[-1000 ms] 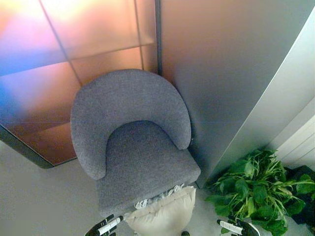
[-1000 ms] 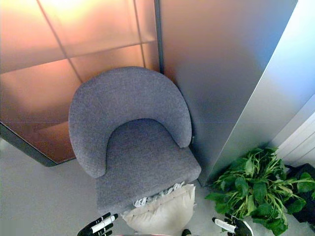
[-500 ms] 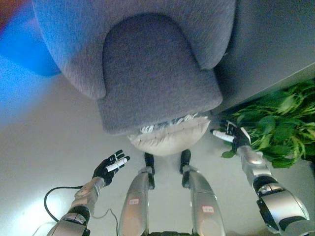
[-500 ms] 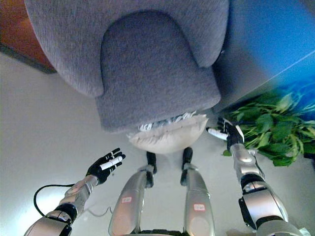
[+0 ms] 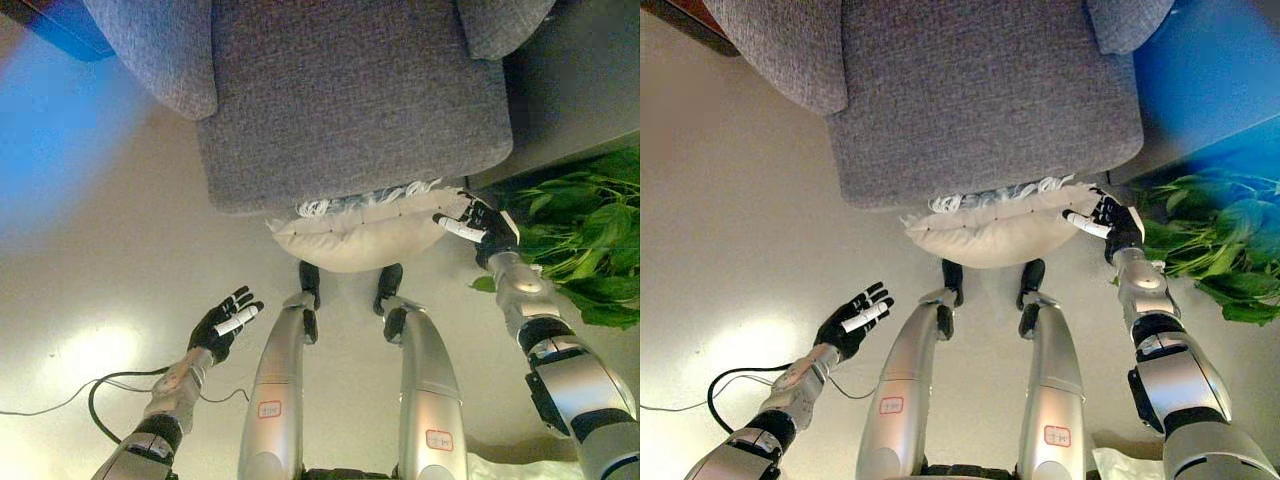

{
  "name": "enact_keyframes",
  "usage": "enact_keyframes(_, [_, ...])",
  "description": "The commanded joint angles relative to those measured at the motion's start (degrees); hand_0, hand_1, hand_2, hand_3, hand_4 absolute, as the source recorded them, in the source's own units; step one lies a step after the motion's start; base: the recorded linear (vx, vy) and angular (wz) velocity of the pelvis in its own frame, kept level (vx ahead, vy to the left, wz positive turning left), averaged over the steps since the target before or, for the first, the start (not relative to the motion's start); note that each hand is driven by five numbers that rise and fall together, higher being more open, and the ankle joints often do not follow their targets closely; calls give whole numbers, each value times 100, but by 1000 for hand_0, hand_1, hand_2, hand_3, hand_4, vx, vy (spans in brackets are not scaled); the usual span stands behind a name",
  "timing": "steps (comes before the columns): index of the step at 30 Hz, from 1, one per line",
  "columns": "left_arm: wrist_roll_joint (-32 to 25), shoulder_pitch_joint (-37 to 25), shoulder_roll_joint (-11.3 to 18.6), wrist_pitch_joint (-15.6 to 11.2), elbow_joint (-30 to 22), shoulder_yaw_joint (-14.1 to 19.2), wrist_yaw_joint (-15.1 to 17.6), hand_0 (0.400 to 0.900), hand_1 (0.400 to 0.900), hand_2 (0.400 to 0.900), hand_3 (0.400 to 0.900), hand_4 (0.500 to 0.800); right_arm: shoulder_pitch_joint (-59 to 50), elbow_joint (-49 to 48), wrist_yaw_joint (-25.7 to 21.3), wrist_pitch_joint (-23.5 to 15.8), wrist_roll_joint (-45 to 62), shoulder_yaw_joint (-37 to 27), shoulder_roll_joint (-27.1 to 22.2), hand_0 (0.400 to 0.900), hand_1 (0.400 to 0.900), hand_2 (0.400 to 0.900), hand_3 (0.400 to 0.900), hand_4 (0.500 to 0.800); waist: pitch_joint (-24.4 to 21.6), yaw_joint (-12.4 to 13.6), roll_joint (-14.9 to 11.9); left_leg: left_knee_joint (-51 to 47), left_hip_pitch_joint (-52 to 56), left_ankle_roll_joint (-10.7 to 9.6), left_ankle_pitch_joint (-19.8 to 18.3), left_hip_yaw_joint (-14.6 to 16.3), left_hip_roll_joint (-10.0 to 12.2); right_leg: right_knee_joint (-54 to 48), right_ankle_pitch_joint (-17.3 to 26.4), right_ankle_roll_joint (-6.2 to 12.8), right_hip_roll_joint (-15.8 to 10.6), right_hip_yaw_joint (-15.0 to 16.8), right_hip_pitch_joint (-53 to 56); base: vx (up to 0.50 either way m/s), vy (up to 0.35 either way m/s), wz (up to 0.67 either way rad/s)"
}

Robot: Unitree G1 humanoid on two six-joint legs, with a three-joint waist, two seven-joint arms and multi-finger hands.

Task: Pick up the pillow and put it on the sofa.

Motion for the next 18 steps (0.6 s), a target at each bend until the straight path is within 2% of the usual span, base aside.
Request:
enact_keyframes(1, [-418,559,218,-387,-289,-139,32,900,900,900,900,800,-299,-260,189,-189,394,87,-691,900,900,900,900,800,5,5,452,105,1,-221,-326,55,-8,238,-453,431,-2,328,72,103,46,9])
enact_keyframes(4, [-517,658,196,-459,-381,-174,-45,900,900,900,900,800,-440,-167,378,-163,486,71,-777,900,900,900,900,800,5,12,563,139,-12,-233,-355,111,-29,315,-502,412,-14,333,16,17,66,6])
enact_keyframes(5, [-557,685,197,-465,-427,-195,-45,900,900,900,900,800,-489,-140,441,-161,533,89,-808,747,747,747,747,708,5,16,598,128,3,-231,-356,131,-38,319,-509,406,-10,332,12,18,62,4])
enact_keyframes(7, [-581,731,179,-478,-476,-220,-71,900,900,900,900,800,-548,-108,527,-154,526,85,-840,586,586,586,586,612,5,22,646,133,8,-232,-364,152,-49,348,-533,394,-14,328,-3,15,54,4])
enact_keyframes(8, [-597,761,172,-477,-507,-239,-82,900,900,900,900,800,-579,-100,559,-135,479,89,-862,400,400,400,400,500,5,23,673,127,16,-238,-364,162,-60,345,-540,386,-9,330,-3,15,51,3])
enact_keyframes(11, [-644,847,146,-500,-547,-277,-140,900,900,900,900,800,-667,-76,617,-105,426,134,-898,400,400,400,400,500,5,36,736,93,52,-248,-348,192,-62,343,-554,375,-8,320,2,-14,60,-1])
enact_keyframes(12, [-668,852,143,-510,-564,-269,-147,900,900,900,900,800,-709,-73,655,-93,445,140,-926,400,400,400,400,500,5,43,759,-16,-13,-198,-136,245,-41,242,-359,311,5,259,-71,25,62,-3])
enact_keyframes(13, [-686,905,122,-530,-557,-293,-150,900,900,900,900,800,-688,-55,676,-76,455,152,-936,400,400,400,400,500,5,29,757,76,101,-250,-357,212,-66,348,-592,365,9,321,32,22,49,-3])
enact_keyframes(15, [-698,967,100,-569,-555,-288,-205,900,900,900,900,800,-686,-26,726,-71,450,144,-974,400,400,400,400,500,5,29,768,50,152,-250,-359,231,-68,320,-617,351,30,309,83,22,38,-3])
enact_keyframes(16, [-722,956,89,-600,-562,-284,-203,900,900,900,900,800,-720,-16,735,-75,443,141,-992,400,400,400,400,500,5,41,786,-73,86,-198,-135,279,-53,186,-398,285,53,242,19,-72,42,-3])
enact_keyframes(18, [-730,990,78,-617,-592,-285,-226,900,900,900,900,800,-715,5,759,-84,447,122,-1022,400,400,400,400,500,5,41,800,-97,138,-201,-142,291,-60,161,-408,278,68,236,63,-38,19,-1])
